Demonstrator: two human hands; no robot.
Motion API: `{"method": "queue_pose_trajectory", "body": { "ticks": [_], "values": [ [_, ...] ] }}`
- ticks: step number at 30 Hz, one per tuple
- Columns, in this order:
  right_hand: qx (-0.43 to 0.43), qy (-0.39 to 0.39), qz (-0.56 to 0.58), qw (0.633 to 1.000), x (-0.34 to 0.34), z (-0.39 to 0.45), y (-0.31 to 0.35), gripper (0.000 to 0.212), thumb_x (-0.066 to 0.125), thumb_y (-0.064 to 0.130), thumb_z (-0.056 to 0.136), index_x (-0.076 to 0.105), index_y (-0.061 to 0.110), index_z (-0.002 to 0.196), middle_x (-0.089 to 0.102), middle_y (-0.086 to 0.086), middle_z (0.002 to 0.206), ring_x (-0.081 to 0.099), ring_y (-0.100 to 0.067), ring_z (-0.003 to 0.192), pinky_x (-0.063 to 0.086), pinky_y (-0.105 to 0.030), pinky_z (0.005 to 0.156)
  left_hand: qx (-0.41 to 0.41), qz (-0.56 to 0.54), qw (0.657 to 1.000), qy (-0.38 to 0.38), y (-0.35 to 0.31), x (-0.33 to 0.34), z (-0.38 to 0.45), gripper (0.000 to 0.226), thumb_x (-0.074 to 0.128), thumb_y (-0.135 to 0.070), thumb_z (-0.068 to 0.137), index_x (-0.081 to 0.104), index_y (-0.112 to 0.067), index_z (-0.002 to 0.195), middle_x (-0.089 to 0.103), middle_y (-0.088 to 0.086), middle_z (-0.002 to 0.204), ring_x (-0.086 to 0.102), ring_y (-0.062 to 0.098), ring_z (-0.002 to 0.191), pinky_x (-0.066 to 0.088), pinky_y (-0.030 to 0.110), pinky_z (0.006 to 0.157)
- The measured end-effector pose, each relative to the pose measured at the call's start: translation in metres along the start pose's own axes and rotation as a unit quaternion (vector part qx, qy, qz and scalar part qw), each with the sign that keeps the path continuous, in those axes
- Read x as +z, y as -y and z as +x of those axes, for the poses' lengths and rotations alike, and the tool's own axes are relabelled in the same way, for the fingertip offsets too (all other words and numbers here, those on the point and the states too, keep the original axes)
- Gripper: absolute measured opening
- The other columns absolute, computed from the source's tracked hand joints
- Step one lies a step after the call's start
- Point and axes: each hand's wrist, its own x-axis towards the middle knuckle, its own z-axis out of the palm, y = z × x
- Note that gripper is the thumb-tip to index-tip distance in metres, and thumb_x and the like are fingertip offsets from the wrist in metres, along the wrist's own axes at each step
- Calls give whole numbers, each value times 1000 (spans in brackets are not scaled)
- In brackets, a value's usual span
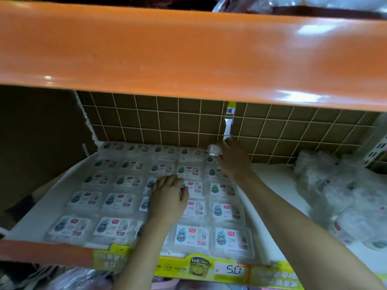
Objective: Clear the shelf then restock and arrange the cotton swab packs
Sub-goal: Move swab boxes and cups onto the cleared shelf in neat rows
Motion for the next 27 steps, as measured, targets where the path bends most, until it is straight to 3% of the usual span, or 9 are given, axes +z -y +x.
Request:
{"method": "queue_pose_trajectory", "body": {
  "ticks": [4,8,13,19,24,27],
  "values": [
    [-16,5,-40,999,10,-3,0,37,52,13,92,50,19,128,49,-8,129,53,-27,110,48,-36,82,-9,-19,1000,7,1,2,-1,35,48,-29,82,71,-10,101,68,7,105,60,30,100,46,40,88],
    [-6,40,56,998,19,-19,1,37,52,14,91,52,17,128,49,-11,129,49,-31,113,47,-38,85,-13,-23,1000,8,2,4,0,36,47,-30,83,70,-11,102,68,6,107,59,29,102,45,41,90],
    [-91,26,62,994,19,-33,-3,41,60,10,85,56,8,126,56,-16,123,55,-34,105,50,-38,79,-9,-26,1000,-4,3,6,0,34,49,-28,82,71,-9,100,69,7,104,61,30,99,47,42,88],
    [-110,50,57,991,15,-32,-13,43,50,16,93,47,10,136,48,-11,135,48,-31,115,41,-34,92,-13,-11,1000,0,0,4,0,37,44,-31,83,71,-10,98,70,7,101,62,30,97,49,42,85],
    [-55,12,89,994,5,-55,-19,39,46,24,96,49,11,133,47,-9,138,39,-29,128,30,-32,103,-20,-20,1000,2,1,4,1,34,48,-29,84,70,-10,103,68,7,105,60,29,101,47,40,89],
    [-24,-8,141,990,-7,-83,-25,41,39,30,91,58,10,121,59,-10,121,50,-28,112,37,-29,92,-39,-28,999,0,-1,6,4,28,52,-25,86,69,-9,102,68,9,105,59,31,100,47,40,87]
  ]
}}
